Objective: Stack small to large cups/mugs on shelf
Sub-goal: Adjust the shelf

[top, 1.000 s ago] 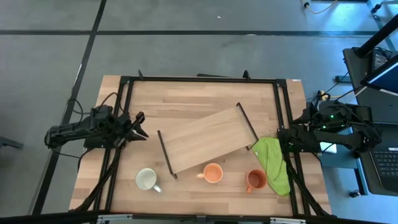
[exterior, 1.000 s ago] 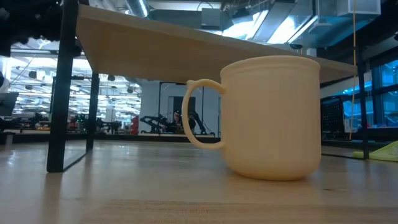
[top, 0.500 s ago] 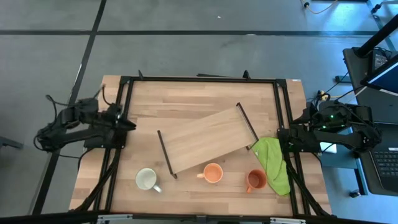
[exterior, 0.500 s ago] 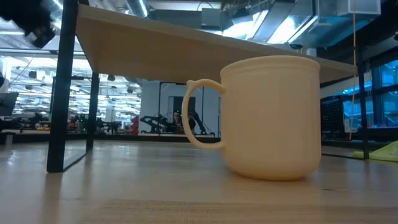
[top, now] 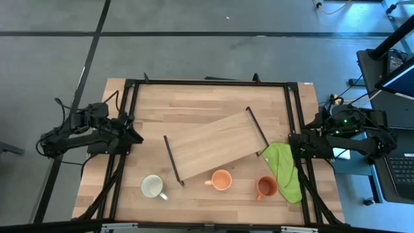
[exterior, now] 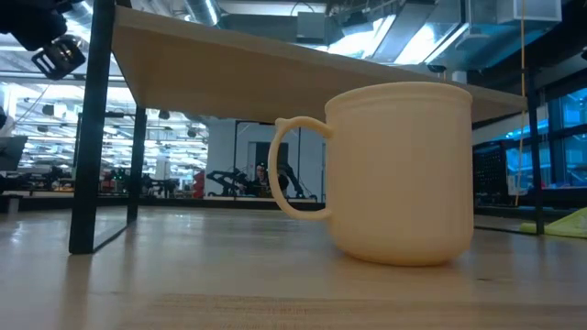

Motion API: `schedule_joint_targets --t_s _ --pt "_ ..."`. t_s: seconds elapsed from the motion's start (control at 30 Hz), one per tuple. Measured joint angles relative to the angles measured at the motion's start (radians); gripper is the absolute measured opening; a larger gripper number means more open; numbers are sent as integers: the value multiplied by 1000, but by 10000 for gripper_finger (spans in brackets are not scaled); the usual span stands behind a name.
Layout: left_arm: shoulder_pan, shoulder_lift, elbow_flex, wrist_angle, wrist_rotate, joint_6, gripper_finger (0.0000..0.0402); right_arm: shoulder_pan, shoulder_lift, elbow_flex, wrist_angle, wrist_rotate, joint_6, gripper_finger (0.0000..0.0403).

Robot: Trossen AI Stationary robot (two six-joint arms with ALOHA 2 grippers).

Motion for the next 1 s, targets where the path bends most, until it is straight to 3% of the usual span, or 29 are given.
schedule_joint_targets --t_s 0.43,0.83,1.0 --pt "0 0 0 -6 -55 14 63 0 0 0 0 0 0 100" --pt "0 0 0 47 -229 70 63 0 0 0 0 0 0 100" --pt "0 0 0 86 -328 -38 63 0 0 0 0 0 0 100"
